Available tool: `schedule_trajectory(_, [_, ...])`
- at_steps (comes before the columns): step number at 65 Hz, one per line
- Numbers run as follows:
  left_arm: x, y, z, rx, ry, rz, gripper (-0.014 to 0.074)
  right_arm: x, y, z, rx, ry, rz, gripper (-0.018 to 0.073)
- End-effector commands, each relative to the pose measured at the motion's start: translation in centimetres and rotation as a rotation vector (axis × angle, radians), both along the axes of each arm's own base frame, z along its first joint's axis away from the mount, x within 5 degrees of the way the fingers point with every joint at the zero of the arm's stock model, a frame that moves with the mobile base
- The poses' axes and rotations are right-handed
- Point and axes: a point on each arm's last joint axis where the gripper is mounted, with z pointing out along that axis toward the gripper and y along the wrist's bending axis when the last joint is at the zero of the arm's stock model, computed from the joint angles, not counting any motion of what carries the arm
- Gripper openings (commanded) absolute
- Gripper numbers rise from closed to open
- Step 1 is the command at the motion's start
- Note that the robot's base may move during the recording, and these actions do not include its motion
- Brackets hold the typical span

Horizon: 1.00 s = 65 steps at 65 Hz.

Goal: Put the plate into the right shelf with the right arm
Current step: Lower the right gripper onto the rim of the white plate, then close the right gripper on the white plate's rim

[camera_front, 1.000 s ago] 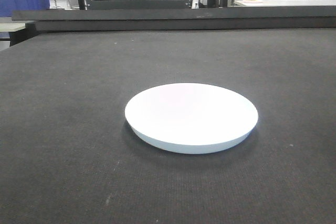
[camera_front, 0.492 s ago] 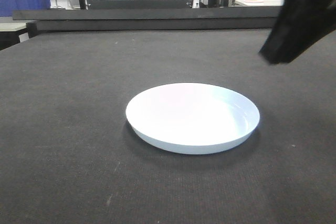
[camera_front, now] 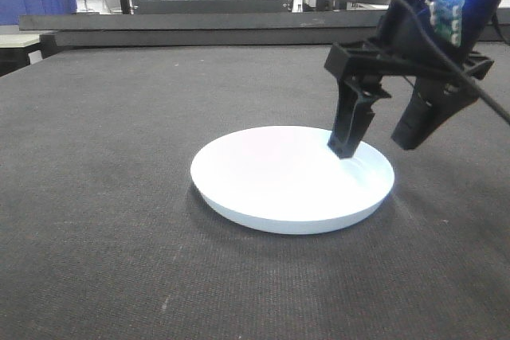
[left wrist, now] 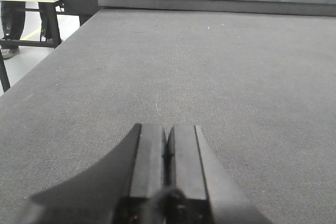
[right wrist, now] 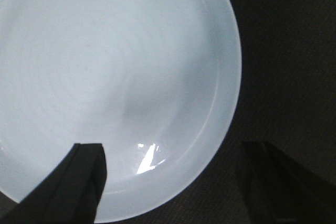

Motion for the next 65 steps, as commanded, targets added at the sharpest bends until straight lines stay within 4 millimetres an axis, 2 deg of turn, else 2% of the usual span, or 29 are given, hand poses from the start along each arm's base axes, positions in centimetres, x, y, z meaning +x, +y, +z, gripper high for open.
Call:
schedule_trajectory(1, [0.0, 0.0, 0.5, -0.015, -0.082, 0.005, -0.0047, 0.8, -0.3, 1.7, 0.032, -0.088, -0.025, 0.0592])
schedule_trajectory(19, [0.0, 0.0, 0.5, -0.015, -0.082, 0.005, -0.0047, 1.9, -0.8, 1.4, 0.043, -0.140, -0.064, 0.0588])
schedule_trajectory(32, [0.0, 0.0, 0.5, -0.015, -0.082, 0.005, -0.0047, 2.0, -0.8, 1.4, 0.044, -0.147, -0.067, 0.0585])
schedule_trajectory(46, [0.0, 0.0, 0.5, -0.015, -0.082, 0.005, -0.0047, 2.0, -0.8, 0.9, 0.036, -0.121, -0.064, 0.0469])
schedule_trajectory(65, [0.0, 0.0, 0.5, -0.015, -0.082, 0.005, -0.0047, 2.2, -0.7, -0.5, 0.015, -0.061, -0.056, 0.0462])
